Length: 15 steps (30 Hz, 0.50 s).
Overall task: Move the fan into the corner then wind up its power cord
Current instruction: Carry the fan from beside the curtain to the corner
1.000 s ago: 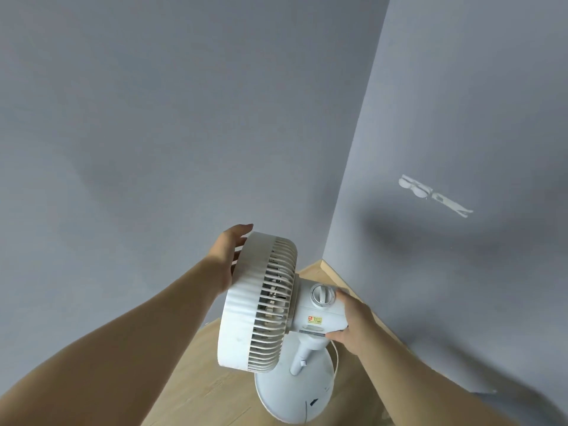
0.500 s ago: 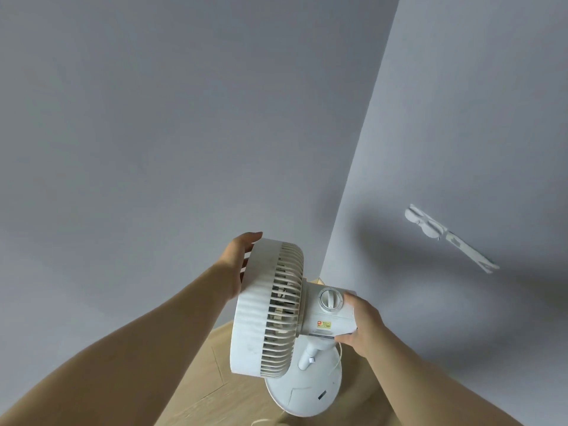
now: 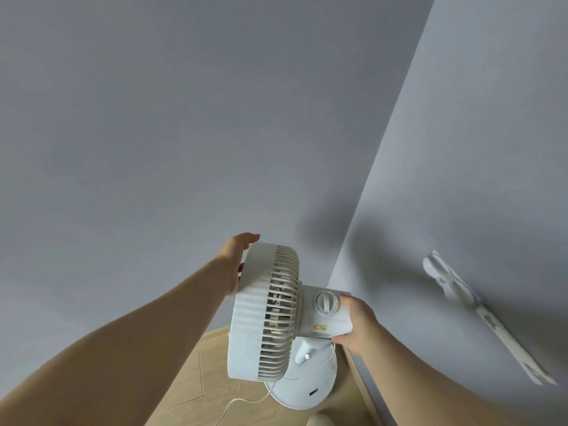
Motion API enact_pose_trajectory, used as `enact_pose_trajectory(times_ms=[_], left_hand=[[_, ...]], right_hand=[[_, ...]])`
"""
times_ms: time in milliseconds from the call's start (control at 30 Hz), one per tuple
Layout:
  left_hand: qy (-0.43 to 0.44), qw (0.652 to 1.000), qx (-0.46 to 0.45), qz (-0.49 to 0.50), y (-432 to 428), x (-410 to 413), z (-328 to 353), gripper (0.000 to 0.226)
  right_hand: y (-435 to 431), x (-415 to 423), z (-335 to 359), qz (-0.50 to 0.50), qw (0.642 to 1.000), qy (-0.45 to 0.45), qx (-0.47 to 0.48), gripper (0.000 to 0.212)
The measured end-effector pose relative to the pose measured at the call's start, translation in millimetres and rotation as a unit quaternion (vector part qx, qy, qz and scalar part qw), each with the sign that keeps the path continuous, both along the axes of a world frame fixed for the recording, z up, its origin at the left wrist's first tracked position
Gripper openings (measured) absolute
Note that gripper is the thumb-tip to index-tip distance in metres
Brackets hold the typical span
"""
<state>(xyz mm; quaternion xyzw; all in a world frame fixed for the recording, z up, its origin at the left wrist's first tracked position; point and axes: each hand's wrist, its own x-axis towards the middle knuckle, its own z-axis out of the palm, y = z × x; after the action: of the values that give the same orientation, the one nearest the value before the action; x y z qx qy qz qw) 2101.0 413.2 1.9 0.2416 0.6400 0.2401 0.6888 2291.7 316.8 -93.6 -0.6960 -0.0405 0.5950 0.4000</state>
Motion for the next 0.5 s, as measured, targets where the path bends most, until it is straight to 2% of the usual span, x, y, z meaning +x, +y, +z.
enact_pose_trajectory(times_ms=[67, 167, 333, 500], left_hand=[[0.006, 1.000, -0.008, 0.026, 2.3, 7.8, -6.0, 0.028], [0.021, 0.997, -0.024, 0.066, 4.8, 19.5, -15.5, 0.017], [0.035, 0.992, -0.047, 0.115, 5.5, 30.1, -26.6, 0.019], [0.053, 0.988, -0.044, 0.141, 11.5, 30.1, -30.0, 0.020]], right_hand=[[10.7, 13.4, -10.3, 0.012, 1.000, 0.014, 0.005, 0.051], [32.4, 32.9, -31.6, 0.011, 0.999, 0.047, -0.007, 0.025], [58.5, 41.4, -29.9, 0.028, 0.999, 0.037, -0.026, 0.004], [81.7, 42.6, -32.3, 0.047, 0.998, 0.034, -0.016, 0.011]])
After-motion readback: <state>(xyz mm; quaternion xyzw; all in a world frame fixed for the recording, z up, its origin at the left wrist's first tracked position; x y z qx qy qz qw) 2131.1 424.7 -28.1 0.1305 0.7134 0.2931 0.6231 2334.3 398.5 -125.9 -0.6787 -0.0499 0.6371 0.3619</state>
